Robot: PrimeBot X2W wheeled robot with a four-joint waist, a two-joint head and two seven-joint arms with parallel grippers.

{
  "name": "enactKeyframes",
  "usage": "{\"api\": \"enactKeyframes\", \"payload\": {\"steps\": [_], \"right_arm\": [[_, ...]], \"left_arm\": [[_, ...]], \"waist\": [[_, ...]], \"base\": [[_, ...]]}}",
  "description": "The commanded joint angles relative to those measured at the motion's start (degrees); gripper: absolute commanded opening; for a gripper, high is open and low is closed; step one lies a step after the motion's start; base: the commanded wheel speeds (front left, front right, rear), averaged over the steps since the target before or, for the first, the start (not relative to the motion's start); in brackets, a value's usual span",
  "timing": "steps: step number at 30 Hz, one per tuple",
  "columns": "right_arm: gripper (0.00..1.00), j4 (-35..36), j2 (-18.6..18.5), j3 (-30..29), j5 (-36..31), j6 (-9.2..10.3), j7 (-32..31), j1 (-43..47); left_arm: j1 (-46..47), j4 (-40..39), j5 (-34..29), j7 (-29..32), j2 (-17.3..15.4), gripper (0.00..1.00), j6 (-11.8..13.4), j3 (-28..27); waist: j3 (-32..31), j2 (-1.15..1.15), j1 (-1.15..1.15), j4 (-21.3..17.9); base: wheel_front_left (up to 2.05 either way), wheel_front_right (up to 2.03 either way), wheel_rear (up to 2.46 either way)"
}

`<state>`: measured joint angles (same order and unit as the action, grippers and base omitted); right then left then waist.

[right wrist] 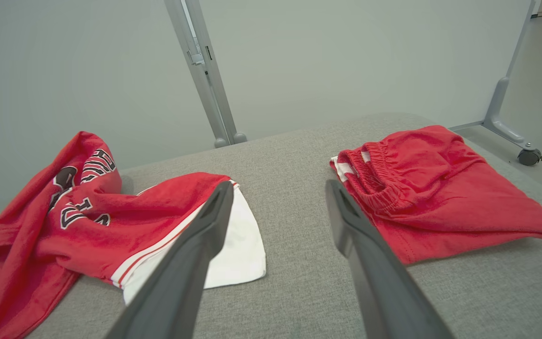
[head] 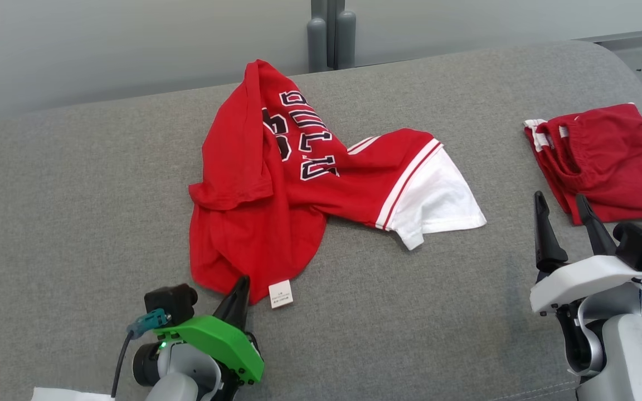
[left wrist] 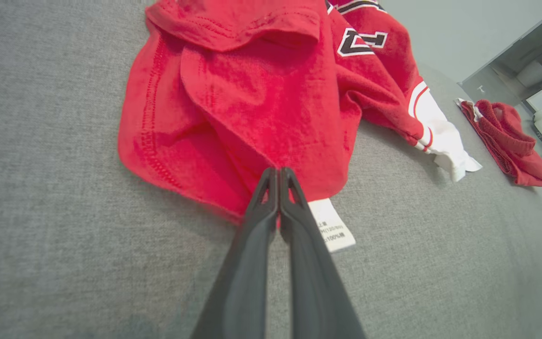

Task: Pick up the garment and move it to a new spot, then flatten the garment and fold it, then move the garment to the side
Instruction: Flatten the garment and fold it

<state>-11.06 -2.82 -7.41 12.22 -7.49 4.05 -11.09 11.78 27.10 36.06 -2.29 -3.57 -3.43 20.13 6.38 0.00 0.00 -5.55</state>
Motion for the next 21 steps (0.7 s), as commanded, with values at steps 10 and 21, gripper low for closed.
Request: {"api": "enactKeyframes", "payload": {"steps": [10,21], "right_arm": [[1.00,0.23,-0.17,-0.99,-0.73,0.00,-0.51,2.36],[1.00,0.30,-0.16,-1.01,-0.21,0.00,-0.89,3.55]], "left_arm": [[-6.06,-5.29,3.71,-0.71,-2.84,0.00,-2.23,-1.06],[-14.31,-11.96,6.82,-1.49,-6.00,0.00,-1.05,-3.93]], "waist": [[-1.98,0.00,0.00,2.30],[-3.43,0.00,0.00,5.05]], "base": [[0.00,0.00,0.00],[0.00,0.00,0.00]]}}
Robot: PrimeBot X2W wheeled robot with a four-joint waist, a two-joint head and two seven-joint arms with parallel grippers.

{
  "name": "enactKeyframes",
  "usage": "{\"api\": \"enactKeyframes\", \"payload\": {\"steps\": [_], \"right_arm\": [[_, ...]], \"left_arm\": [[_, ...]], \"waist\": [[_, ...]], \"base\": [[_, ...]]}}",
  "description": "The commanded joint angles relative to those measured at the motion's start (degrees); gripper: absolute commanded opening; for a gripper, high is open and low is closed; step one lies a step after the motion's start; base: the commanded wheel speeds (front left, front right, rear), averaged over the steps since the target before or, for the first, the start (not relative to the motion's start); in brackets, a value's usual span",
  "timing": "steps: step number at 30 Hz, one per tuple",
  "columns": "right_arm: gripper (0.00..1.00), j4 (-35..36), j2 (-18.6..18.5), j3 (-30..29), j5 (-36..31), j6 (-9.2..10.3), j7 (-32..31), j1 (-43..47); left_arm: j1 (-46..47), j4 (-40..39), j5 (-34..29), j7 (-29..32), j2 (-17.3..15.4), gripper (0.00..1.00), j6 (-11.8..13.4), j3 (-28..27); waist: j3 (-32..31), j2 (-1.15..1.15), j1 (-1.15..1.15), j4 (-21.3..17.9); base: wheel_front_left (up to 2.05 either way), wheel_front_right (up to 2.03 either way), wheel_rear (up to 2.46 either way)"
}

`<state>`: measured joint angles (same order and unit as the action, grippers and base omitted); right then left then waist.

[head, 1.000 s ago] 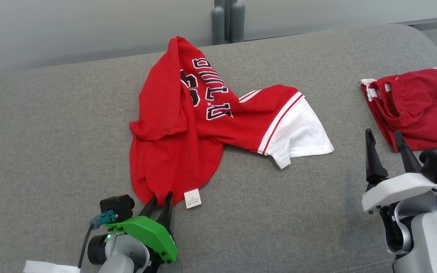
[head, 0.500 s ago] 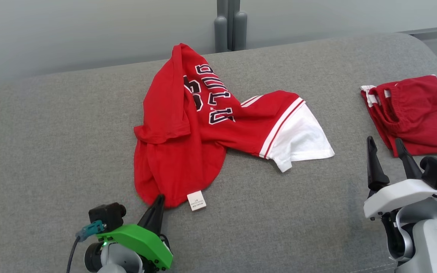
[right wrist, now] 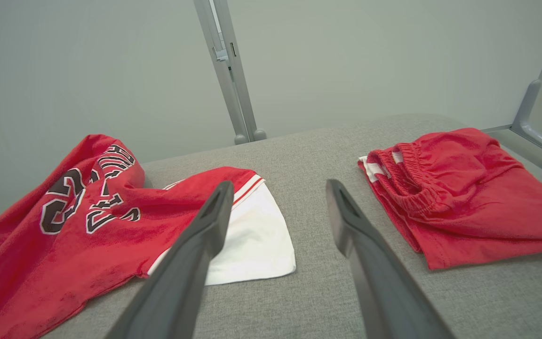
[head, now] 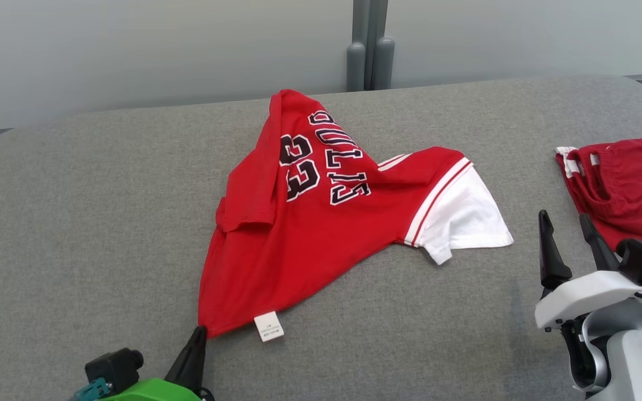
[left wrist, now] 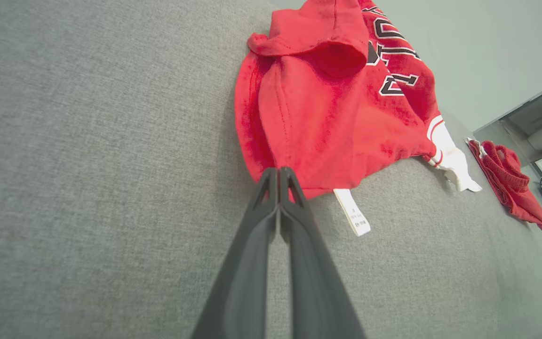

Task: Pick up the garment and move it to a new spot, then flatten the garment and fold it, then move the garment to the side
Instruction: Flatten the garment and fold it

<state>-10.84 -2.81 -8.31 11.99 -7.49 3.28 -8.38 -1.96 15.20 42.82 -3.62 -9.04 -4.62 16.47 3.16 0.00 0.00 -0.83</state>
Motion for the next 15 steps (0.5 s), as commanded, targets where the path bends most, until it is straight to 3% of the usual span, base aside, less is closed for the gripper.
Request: {"api": "enactKeyframes", "payload": {"steps": [1,7,15], "right_arm": [[1.00,0.00,-0.18,-0.13,0.14,0.00,-0.18,0.99],[1.00,-0.49,-0.18,0.62,0.56,0.00,-0.58,1.05],[1.00,-0.51,-0.17,0.42,0.20,0.00,-0.72,1.28]], "left_arm": [[-0.83,0.27,0.62,-0.58,-0.53,0.00,0.40,-0.99],[2.10,5.90,-0.25,-3.33,-2.03,0.00,1.85,-3.27],[4.52,11.88,-1.18,-5.28,-2.39,0.00,0.80,-2.99]], "waist": [[-0.24,0.00,0.00,0.57],[-0.28,0.00,0.00,0.69],[-0.26,0.00,0.00,-1.03]], "base": [[0.00,0.00,0.00],[0.00,0.00,0.00],[0.00,0.00,0.00]]}}
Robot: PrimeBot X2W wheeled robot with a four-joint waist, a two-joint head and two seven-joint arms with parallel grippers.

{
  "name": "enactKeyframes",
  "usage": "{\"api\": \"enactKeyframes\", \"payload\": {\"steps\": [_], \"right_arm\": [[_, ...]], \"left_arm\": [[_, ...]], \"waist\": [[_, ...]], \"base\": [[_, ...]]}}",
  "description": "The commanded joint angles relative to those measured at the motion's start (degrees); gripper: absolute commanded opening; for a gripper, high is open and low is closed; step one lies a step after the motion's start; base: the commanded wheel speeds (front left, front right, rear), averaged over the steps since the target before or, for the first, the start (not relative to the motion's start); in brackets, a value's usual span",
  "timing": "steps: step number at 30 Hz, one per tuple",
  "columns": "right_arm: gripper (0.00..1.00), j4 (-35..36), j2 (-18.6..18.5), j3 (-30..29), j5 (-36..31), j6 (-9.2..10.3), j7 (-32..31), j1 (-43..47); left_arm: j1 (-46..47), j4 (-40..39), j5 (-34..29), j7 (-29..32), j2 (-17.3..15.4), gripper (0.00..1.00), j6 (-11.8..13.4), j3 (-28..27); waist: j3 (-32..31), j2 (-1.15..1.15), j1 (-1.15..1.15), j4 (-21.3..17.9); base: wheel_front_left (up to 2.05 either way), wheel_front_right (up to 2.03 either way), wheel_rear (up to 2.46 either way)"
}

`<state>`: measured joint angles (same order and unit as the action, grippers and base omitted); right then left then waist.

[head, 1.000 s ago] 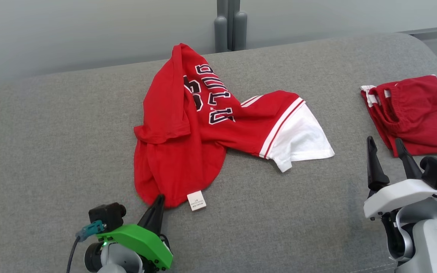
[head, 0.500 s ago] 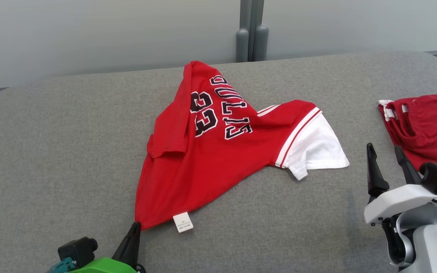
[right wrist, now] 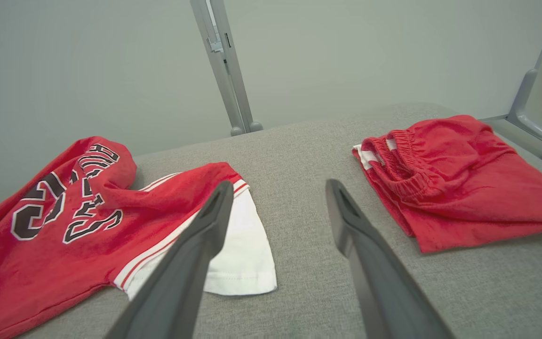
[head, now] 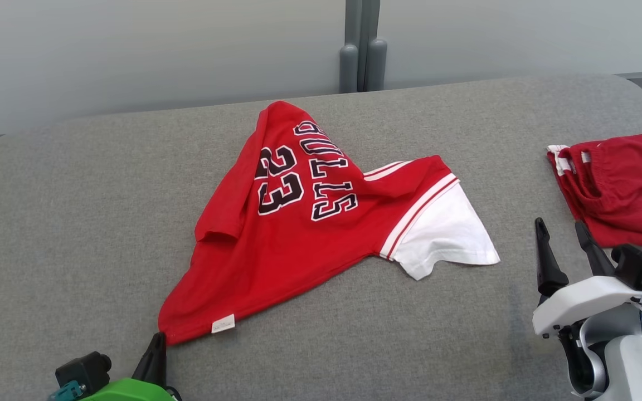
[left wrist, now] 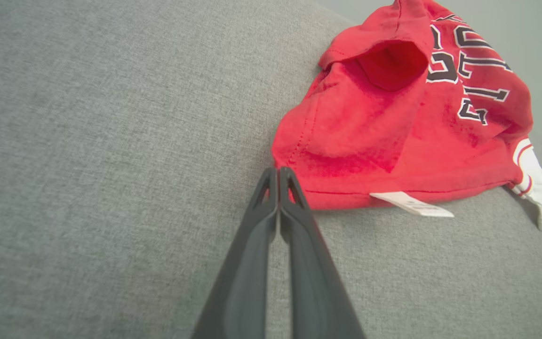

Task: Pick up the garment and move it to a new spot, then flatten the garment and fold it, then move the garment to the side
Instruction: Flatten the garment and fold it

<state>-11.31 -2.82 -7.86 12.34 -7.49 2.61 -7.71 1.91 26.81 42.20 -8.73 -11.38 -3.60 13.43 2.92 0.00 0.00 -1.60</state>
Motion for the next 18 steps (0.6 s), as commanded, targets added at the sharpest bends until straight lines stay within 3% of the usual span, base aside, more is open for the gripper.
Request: {"api": "enactKeyframes", "payload": {"steps": [1,10,11,12,13,18], "right_arm": [[1.00,-0.04,-0.15,-0.11,-0.15,0.00,0.04,0.68],[1.00,-0.44,-0.16,-0.74,0.29,0.00,0.55,1.45],[1.00,-0.53,-0.16,-0.73,0.33,0.00,0.62,1.48],[1.00,-0.60,-0.16,-0.67,0.39,0.00,0.64,1.51],[1.00,-0.64,-0.16,-0.61,0.45,0.00,0.73,1.53],[1.00,-0.64,-0.17,-0.47,0.32,0.00,0.89,1.70]], "left_arm": [[0.43,0.59,-0.64,-0.58,-0.07,0.00,-0.38,0.09],[-1.93,2.68,0.23,-2.64,0.83,0.03,-0.13,-0.06],[-2.05,2.91,-0.07,-2.95,0.87,0.29,0.26,-0.17],[-2.14,3.11,-0.29,-3.28,0.93,0.71,0.46,-0.20],[-2.19,3.18,-0.56,-3.76,0.98,1.00,0.61,-0.27],[-1.94,3.11,-1.55,-5.04,0.76,1.00,0.82,-0.77]], "waist": [[-0.03,0.00,0.00,-0.42],[-0.72,0.00,0.00,-0.94],[-0.88,0.00,0.00,-0.94],[-1.03,0.00,0.00,-0.94],[-1.21,0.00,0.00,-0.93],[-1.98,0.00,0.00,-0.93]], "base": [[0.00,0.00,0.00],[0.00,0.00,0.00],[0.00,0.00,0.00],[0.00,0.00,0.00],[0.00,0.00,0.00],[0.00,0.00,0.00]]}}
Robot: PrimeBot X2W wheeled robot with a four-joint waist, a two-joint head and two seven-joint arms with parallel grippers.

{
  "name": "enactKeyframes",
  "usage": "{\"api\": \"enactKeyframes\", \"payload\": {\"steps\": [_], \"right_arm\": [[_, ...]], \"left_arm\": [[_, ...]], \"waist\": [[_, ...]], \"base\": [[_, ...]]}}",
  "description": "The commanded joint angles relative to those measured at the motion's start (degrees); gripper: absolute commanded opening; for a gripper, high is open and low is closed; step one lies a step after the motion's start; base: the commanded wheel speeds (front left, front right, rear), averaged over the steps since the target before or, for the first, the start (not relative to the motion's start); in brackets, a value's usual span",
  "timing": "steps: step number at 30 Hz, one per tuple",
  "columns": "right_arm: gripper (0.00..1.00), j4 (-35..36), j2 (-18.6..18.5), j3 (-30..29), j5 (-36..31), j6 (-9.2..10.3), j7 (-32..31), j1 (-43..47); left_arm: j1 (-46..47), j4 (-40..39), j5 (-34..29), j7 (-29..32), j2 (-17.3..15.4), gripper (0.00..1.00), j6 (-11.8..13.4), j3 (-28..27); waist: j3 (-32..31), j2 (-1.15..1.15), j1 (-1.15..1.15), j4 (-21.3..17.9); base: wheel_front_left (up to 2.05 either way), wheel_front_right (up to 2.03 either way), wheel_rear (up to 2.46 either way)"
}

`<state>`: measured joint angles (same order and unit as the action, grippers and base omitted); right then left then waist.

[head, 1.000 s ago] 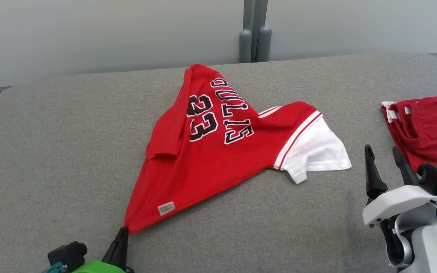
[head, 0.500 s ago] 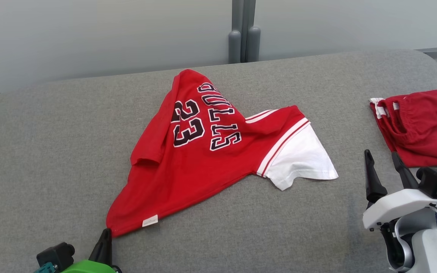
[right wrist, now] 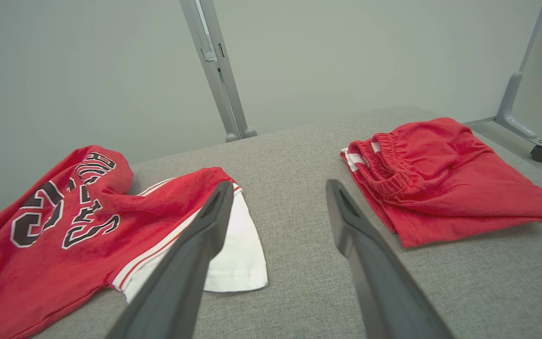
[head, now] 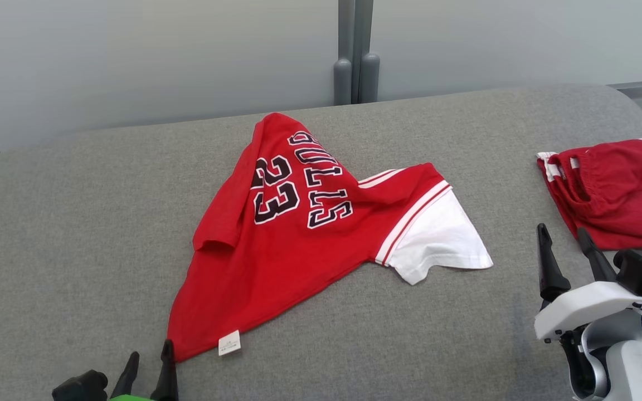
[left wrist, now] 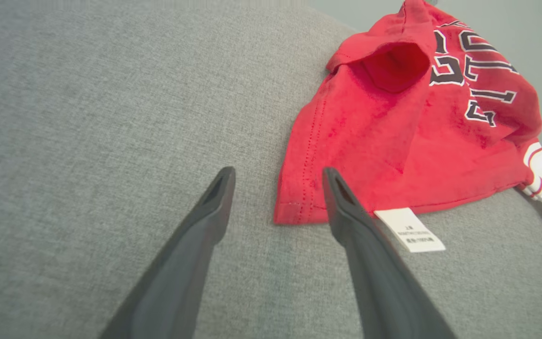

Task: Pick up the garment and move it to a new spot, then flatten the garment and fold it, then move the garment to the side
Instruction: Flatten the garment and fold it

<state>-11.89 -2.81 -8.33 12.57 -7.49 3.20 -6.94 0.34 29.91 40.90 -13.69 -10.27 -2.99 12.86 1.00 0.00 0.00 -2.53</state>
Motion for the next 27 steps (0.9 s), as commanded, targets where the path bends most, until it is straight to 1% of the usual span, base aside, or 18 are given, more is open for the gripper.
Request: {"api": "enactKeyframes", "payload": {"steps": [1,6,13,20,27], "right_arm": [[1.00,0.00,-0.18,-0.02,0.01,0.00,0.33,0.95],[1.00,0.85,-0.17,-0.35,-0.67,0.00,0.55,0.90],[1.00,3.31,-0.17,0.06,-1.53,0.00,0.38,1.23],[1.00,6.86,-0.17,1.93,-2.26,0.00,-0.51,2.16],[1.00,10.68,-0.17,4.16,-3.31,0.00,-2.03,3.86]], "left_arm": [[-0.23,-0.26,-0.58,-0.37,-0.60,1.00,0.35,-0.34],[0.63,-3.29,-3.57,-1.10,-1.46,1.00,1.27,-0.72],[1.27,-11.04,-7.57,-1.47,-1.71,1.00,2.96,-0.43],[-0.65,-17.79,-8.82,-1.46,-1.01,1.00,4.97,-1.00],[-3.74,-21.60,-9.34,-1.45,-1.26,1.00,7.63,-2.15]], "waist": [[-0.25,0.00,0.00,-0.02],[-1.13,0.00,0.00,-0.10],[-1.99,0.00,0.00,-0.45],[-2.80,0.00,0.00,-1.13],[-3.34,0.00,0.00,-1.46]], "base": [[0.00,0.00,0.00],[0.00,0.00,0.00],[0.00,0.00,0.00],[0.00,0.00,0.00],[0.00,0.00,0.00]]}}
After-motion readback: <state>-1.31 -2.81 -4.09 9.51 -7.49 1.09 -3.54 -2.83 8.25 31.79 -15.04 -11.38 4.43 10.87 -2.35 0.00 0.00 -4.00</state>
